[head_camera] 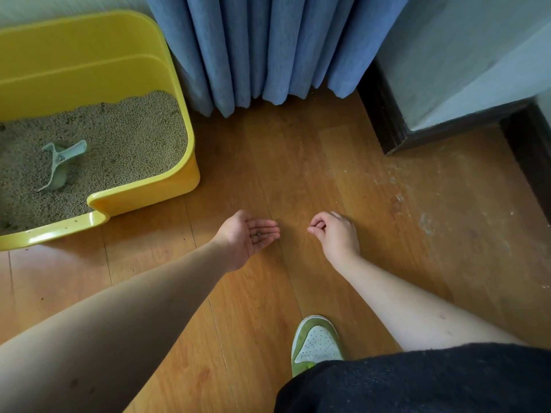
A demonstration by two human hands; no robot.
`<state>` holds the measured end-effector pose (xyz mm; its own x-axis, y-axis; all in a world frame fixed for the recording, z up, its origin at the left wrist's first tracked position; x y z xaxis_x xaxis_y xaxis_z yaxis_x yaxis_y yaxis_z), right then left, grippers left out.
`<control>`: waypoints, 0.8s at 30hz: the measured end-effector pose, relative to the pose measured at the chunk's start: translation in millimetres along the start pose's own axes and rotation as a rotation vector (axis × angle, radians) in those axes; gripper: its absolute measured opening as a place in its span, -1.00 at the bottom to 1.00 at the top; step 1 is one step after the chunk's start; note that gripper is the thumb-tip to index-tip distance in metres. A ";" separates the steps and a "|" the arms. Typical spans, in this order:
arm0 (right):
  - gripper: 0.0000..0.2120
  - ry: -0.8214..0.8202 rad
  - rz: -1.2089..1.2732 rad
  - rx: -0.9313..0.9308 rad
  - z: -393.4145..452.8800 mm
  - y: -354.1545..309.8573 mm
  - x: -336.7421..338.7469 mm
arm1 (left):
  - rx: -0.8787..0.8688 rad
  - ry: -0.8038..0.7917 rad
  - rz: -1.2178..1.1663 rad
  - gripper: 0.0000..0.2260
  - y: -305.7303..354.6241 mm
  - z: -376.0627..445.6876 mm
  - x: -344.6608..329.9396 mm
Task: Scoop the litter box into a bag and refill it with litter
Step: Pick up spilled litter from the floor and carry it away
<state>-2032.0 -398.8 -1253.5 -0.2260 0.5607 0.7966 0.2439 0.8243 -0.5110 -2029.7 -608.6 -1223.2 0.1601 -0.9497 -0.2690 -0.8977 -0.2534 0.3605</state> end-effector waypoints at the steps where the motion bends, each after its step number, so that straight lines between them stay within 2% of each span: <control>1: -0.95 0.002 0.006 0.000 -0.3 0.0 0.3 | -0.001 0.002 0.002 -0.54 0.4 -0.2 0.9; 10: -0.92 -0.048 -0.050 0.012 2.8 -1.7 -0.7 | -0.003 0.008 -0.018 -0.54 3.7 -1.5 7.2; 14: -0.91 -0.013 0.062 -0.005 0.4 -15.7 11.3 | -0.008 0.016 -0.014 -0.54 3.3 0.2 4.7; 16: -0.92 0.014 0.147 0.072 -5.2 -37.4 18.8 | -0.005 0.005 -0.012 -0.55 2.4 1.6 1.6; 19: -0.93 -0.052 0.237 0.230 -20.0 -77.7 20.7 | -0.006 -0.029 -0.022 -0.57 2.7 1.2 -5.7; 22: -0.93 -0.053 0.163 0.381 -30.2 -98.3 18.1 | -0.031 -0.044 -0.037 -0.65 5.7 0.7 -13.2; 24: -0.91 -0.032 0.142 0.414 -30.4 -96.2 20.2 | -0.027 -0.055 -0.029 -0.68 6.3 0.3 -18.1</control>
<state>-2031.4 -469.2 -1178.4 -0.2483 0.6677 0.7018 -0.1228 0.6970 -0.7065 -2038.4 -593.0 -1216.4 0.1627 -0.9306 -0.3277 -0.8813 -0.2864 0.3757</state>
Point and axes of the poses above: each hand's wrist, its own z-axis towards the middle knuckle, its own x-axis out of the back of the hand, y = z × x, the point moved 2 cm from there along z, towards the middle knuckle, and after that the axes turned 8 degrees about z, right-handed, at the moved point
